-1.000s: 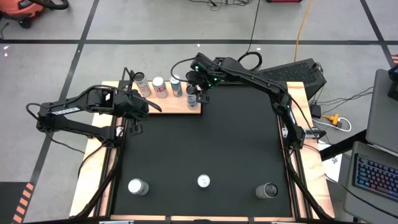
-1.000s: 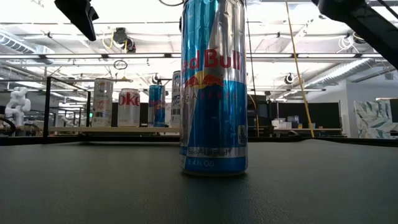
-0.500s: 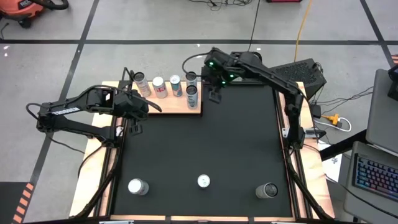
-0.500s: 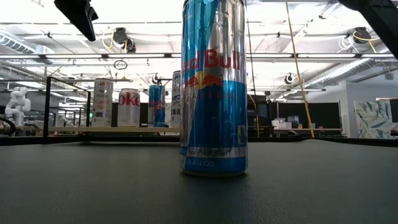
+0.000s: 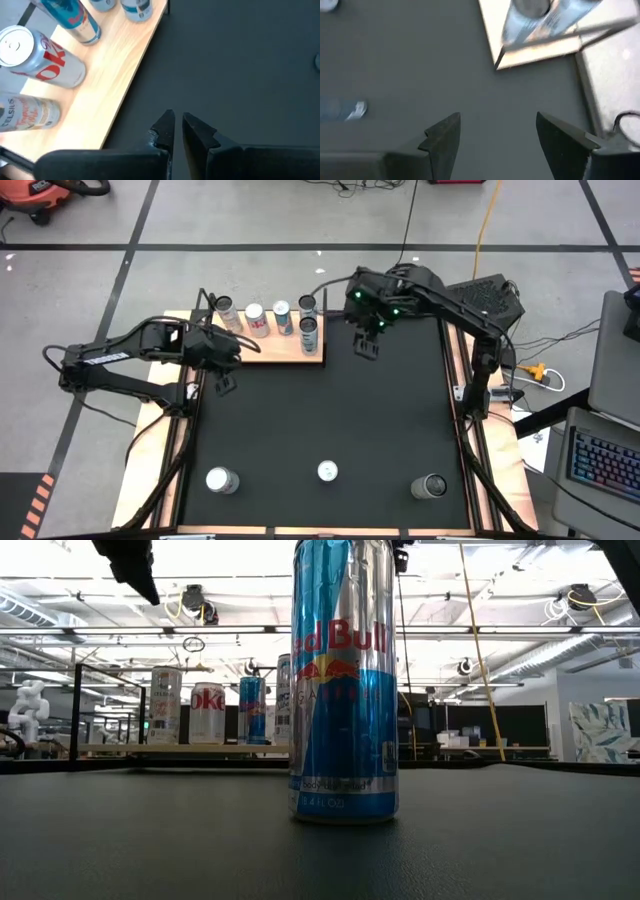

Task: Place canned beverage on shelf
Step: Align the red and silver soda can with the other red and silver soda can on the shelf

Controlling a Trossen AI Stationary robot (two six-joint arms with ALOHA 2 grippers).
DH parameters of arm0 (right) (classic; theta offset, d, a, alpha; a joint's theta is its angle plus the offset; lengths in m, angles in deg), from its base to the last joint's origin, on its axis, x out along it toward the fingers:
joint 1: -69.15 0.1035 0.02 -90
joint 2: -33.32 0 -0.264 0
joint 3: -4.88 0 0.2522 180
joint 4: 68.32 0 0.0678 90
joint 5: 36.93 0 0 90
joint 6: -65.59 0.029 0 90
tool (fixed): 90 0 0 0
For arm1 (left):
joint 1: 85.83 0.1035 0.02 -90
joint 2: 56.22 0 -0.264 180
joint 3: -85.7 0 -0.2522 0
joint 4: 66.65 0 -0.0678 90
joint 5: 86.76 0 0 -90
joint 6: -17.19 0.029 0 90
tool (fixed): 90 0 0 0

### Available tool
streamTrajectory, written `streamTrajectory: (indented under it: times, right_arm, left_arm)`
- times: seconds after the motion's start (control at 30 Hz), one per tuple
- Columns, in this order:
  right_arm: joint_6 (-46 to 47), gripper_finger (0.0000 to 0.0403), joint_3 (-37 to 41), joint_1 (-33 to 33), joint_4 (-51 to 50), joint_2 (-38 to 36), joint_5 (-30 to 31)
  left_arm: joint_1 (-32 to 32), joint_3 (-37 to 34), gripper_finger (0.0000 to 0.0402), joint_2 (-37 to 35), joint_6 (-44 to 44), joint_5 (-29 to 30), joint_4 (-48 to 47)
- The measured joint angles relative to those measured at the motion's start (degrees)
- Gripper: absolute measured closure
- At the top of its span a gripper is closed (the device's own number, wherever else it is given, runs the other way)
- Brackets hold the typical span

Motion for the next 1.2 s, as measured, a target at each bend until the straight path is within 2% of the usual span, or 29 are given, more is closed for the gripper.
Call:
streamTrajectory:
  times: [0.23, 0.5, 0.77, 1.2]
  right_arm:
    - [3.3, 0.0163, 0.4, 6.3, -0.4, -0.2, 0.7]
    - [9.5, 0.0163, 0.4, 13.0, -0.3, -0.3, 13.8]
    - [12.2, 0.0163, 0.4, 17.7, -0.3, -0.3, 13.9]
    - [12.3, 0.0163, 0.4, 20.0, -0.3, -0.3, 13.9]
  left_arm:
    - [-4.0, -3.5, 0.0365, -0.5, -1.6, 0.0, 6.4]
    - [-10.6, -13.7, 0.0365, -2.5, -7.5, 1.0, 15.5]
    - [-14.3, -19.2, 0.0365, -2.5, -7.4, -5.9, 27.0]
    - [-14.2, -19.3, 0.0365, -2.5, -2.6, -5.2, 27.9]
